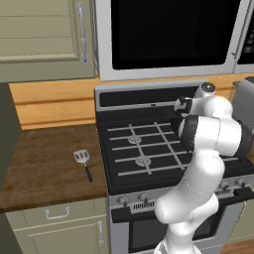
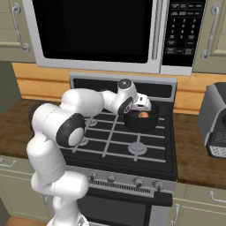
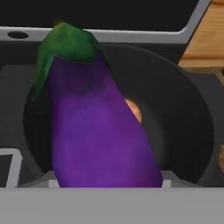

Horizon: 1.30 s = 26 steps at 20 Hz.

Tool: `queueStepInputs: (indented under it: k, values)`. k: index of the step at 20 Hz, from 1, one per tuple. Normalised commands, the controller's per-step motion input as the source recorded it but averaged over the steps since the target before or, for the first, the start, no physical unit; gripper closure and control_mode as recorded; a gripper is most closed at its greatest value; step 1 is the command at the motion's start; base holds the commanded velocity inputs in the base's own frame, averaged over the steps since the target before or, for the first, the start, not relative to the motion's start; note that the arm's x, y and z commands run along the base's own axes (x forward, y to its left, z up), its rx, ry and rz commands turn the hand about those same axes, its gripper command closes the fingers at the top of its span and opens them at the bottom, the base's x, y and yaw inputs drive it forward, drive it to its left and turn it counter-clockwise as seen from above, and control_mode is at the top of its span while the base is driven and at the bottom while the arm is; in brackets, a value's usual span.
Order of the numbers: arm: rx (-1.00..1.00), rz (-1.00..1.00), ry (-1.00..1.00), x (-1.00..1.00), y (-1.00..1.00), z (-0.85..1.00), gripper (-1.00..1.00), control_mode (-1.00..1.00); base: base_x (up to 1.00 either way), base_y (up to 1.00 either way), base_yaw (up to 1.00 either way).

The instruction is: Put the onion and eggplant in the pot. Retrieve the spatula and lightly stir the vegetables in the pot.

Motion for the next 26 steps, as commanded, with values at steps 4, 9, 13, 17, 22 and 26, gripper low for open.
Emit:
queueStepInputs:
  k: [4,9,13,17,22,26]
  values:
    - [0.0,0.0,0.01,0.34,-0.16,-0.28,1.0,-1.0,0.0,0.0,0.0]
    - [0.0,0.0,0.0,0.42,-0.08,-0.18,1.0,-1.0,0.0,0.0,0.0]
    - [0.0,0.0,0.03,0.34,-0.28,-0.23,1.0,-1.0,0.0,0.0,0.0]
    - [0.0,0.0,0.04,0.32,-0.26,-0.24,1.0,-1.0,0.0,0.0,0.0]
    - [0.0,0.0,0.01,0.41,-0.07,-0.2,1.0,-1.0,0.0,0.0,0.0]
    - [0.0,0.0,0.0,0.42,0.0,-0.16,1.0,-1.0,0.0,0.0,0.0]
